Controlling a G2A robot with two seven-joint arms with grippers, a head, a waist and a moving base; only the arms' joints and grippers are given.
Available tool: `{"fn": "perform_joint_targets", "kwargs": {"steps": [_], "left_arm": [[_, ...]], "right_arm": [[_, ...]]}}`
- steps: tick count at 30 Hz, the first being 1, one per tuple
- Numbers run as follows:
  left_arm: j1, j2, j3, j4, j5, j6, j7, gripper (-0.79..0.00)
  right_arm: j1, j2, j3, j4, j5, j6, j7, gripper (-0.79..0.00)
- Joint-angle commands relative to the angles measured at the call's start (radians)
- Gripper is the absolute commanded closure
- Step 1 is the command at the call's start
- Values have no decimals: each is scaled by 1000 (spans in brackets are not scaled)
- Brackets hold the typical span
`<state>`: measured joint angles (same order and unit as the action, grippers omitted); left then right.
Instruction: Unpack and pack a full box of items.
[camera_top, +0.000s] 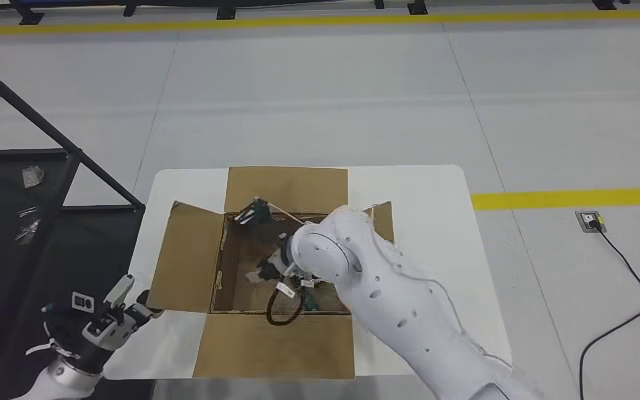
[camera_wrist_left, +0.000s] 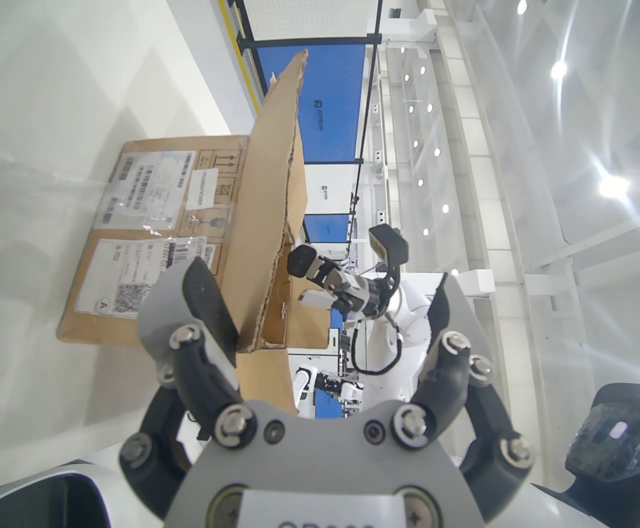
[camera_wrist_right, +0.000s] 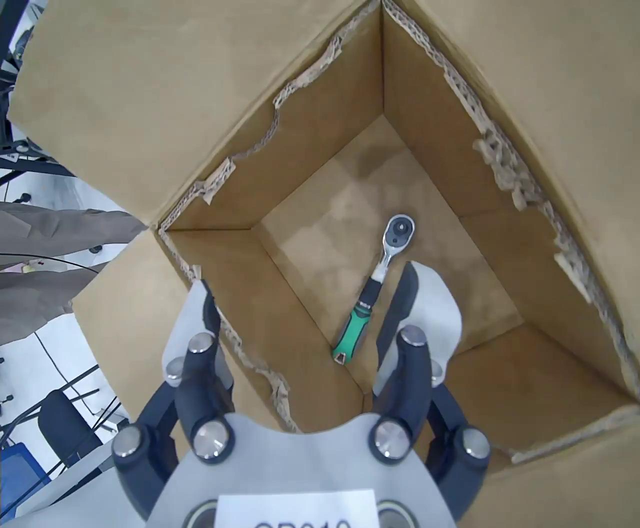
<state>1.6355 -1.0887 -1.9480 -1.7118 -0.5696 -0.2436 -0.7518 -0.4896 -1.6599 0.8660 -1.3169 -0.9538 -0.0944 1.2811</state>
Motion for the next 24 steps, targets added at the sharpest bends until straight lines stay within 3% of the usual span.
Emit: {"fn": "perform_joint_targets", "kwargs": {"steps": [1,11,16,24], "left_arm": [[4,0,4,-14,6,-1,4,-785],[-1,-1,41,-92,50,13,4,-785],[-35,0,88,-113,79,42,-4,-785],[-98,2,176,-131,121,79,-31,-785]], "right_arm": [[-16,3,5,-39,-10,4,7,-785],[-34,6,24,-44,5,3,-31,-785],[-101,33,167,-173,142,-71,-59,-785],[-291,89,439,-452,389,-182,-24,-785]]}}
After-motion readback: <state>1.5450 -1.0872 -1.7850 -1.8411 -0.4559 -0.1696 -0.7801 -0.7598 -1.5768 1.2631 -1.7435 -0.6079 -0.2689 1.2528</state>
